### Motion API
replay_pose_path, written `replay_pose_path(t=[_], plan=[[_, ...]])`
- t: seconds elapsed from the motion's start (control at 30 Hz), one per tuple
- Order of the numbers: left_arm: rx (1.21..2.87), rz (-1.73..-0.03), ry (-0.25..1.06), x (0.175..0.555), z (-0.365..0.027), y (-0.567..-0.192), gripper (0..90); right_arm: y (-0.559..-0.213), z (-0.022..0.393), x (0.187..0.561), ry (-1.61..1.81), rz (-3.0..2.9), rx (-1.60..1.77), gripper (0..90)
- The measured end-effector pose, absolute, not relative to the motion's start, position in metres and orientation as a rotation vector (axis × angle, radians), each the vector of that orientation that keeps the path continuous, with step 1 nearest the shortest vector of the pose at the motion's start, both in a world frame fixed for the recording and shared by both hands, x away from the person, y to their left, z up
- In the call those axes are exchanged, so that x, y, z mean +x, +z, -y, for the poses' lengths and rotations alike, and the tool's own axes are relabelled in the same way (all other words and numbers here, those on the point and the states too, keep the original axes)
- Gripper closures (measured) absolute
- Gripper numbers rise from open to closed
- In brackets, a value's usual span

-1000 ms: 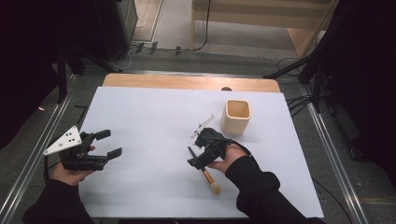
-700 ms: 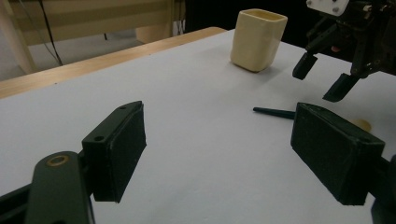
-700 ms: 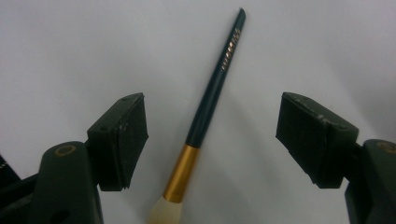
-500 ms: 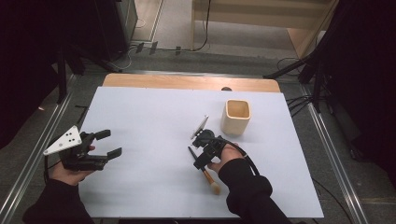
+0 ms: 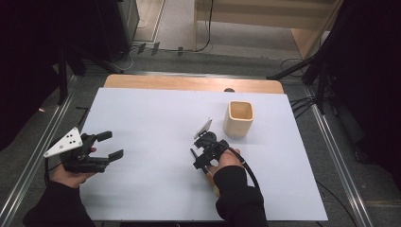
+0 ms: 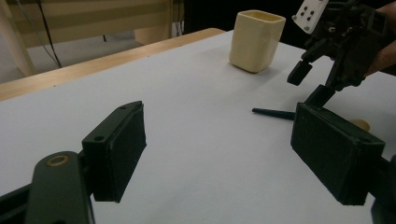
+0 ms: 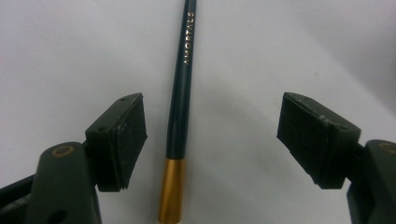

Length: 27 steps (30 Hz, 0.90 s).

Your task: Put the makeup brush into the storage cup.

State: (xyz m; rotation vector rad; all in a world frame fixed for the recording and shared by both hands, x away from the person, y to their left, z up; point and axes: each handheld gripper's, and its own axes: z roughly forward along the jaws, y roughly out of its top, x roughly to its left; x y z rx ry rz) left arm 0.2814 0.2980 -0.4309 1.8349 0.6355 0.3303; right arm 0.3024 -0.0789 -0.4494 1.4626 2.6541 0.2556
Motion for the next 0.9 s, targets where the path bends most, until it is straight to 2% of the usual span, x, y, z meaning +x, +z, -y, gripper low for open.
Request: replay_pose_path(t=[0.9], plan=[[1.832,-0.634,0.335,0.282,-0.298,-0.431,18.3,-0.48,0.075,0.303,0.192,-2.671,1.568,28.8]])
